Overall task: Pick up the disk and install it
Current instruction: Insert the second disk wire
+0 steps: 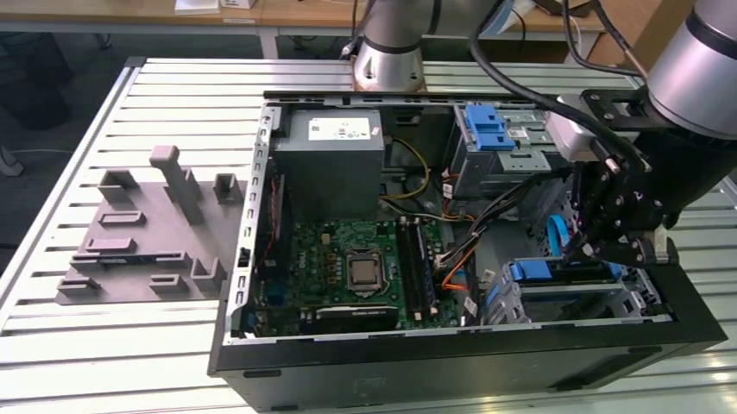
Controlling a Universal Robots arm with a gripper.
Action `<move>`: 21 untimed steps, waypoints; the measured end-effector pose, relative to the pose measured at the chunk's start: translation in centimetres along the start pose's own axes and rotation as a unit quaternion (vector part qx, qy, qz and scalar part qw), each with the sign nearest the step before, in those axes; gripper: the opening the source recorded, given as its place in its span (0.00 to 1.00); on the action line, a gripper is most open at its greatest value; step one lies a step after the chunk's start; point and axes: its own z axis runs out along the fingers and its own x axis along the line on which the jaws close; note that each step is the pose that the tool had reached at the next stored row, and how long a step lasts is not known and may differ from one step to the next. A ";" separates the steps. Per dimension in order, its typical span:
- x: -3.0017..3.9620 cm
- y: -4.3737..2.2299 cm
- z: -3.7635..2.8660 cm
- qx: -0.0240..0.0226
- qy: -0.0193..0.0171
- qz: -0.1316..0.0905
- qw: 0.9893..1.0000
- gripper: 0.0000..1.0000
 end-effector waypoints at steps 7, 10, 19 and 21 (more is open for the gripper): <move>-0.02 -0.33 0.50 0.000 0.000 0.000 1.000 0.11; -0.02 -0.35 0.56 0.000 -0.001 0.000 1.000 0.11; -0.02 -0.37 -0.16 0.000 -0.001 0.000 1.000 0.11; -0.02 -0.37 -0.30 0.000 -0.001 0.000 1.000 0.11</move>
